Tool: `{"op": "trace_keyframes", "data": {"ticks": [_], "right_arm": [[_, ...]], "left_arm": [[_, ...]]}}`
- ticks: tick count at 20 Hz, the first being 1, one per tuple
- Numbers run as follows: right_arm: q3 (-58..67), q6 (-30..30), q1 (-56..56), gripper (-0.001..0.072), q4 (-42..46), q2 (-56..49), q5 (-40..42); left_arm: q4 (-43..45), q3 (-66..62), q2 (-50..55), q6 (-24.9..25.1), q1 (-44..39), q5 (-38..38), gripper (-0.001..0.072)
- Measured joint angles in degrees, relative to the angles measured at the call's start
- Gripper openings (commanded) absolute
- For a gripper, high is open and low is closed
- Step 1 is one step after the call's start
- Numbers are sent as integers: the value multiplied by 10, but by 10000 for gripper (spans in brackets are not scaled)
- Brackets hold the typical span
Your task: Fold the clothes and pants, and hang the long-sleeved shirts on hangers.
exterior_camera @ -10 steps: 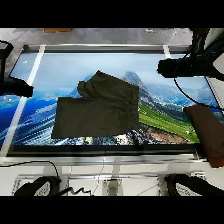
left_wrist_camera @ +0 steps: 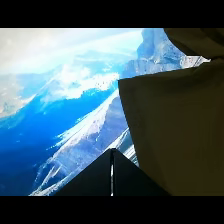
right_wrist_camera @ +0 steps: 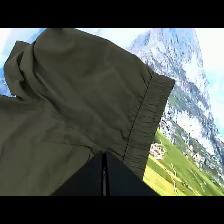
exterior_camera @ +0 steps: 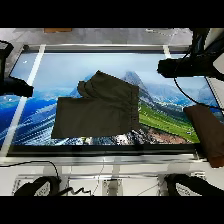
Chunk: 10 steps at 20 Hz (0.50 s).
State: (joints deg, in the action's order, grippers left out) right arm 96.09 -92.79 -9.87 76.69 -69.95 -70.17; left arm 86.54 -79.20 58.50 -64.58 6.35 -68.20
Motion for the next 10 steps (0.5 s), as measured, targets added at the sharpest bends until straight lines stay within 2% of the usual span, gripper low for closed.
{"op": "trace_keyframes", "data": {"ticks": [5,10], "right_arm": [[0,3,0,16,2,0,9],[0,53,2,16,40,0,28]], "left_arm": [[0,0,0,0,0,0,5],[0,0,0,0,0,0,5]]}}
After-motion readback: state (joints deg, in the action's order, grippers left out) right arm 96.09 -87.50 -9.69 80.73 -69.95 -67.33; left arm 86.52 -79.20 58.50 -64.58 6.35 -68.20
